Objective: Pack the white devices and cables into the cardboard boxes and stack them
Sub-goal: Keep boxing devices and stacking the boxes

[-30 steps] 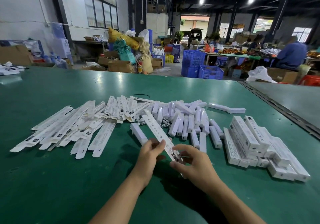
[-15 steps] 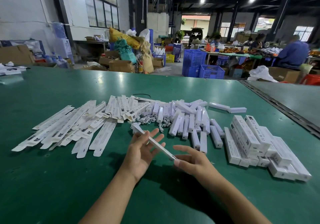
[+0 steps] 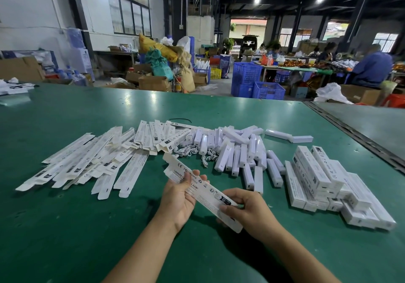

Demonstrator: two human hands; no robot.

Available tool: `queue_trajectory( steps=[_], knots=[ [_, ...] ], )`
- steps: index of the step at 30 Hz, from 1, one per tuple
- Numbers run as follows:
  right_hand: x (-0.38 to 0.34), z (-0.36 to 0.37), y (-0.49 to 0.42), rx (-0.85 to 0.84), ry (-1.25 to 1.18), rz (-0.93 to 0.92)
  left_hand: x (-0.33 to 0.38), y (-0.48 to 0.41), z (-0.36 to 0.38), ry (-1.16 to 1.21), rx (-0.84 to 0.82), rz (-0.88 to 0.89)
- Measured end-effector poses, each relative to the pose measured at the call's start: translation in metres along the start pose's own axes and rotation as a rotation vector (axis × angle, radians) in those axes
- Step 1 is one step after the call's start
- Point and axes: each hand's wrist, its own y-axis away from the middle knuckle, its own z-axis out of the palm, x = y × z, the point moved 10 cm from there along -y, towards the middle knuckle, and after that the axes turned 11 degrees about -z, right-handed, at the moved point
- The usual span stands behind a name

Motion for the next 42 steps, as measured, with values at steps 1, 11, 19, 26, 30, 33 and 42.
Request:
queue_trajectory(
  steps=[1, 11, 19, 26, 30, 33, 42],
  knots=[
    [0.000, 0.002, 0.000, 0.001, -0.027, 0.002, 0.000, -0.001, -0.002, 0.002, 0.007, -0.001],
    [0.002, -0.015, -0.002, 0.144, -0.076, 0.002, -0.026, 0.005, 0.018, -0.368, -0.056, -0.094],
    [-0.007, -0.042, 0.000, 0.390, 0.133, -0.121, -0.012, 0.018, 0.019, -0.969, 0.203, 0.253],
    [-0.017, -0.050, 0.006, 0.486, 0.254, -0.148, -0.001, 0.028, 0.028, -1.129, 0.240, 0.422],
    [-0.021, -0.047, 0.006, 0.459, 0.333, -0.159, -0.014, 0.029, 0.042, -1.282, 0.097, 0.404],
    [-0.022, -0.044, 0.004, 0.409, 0.370, -0.145, -0.017, 0.028, 0.045, -1.315, 0.082, 0.413],
    [-0.031, -0.023, 0.002, 0.174, 0.325, -0.237, -0.009, 0.023, 0.034, -1.252, 0.128, 0.367]
  ],
)
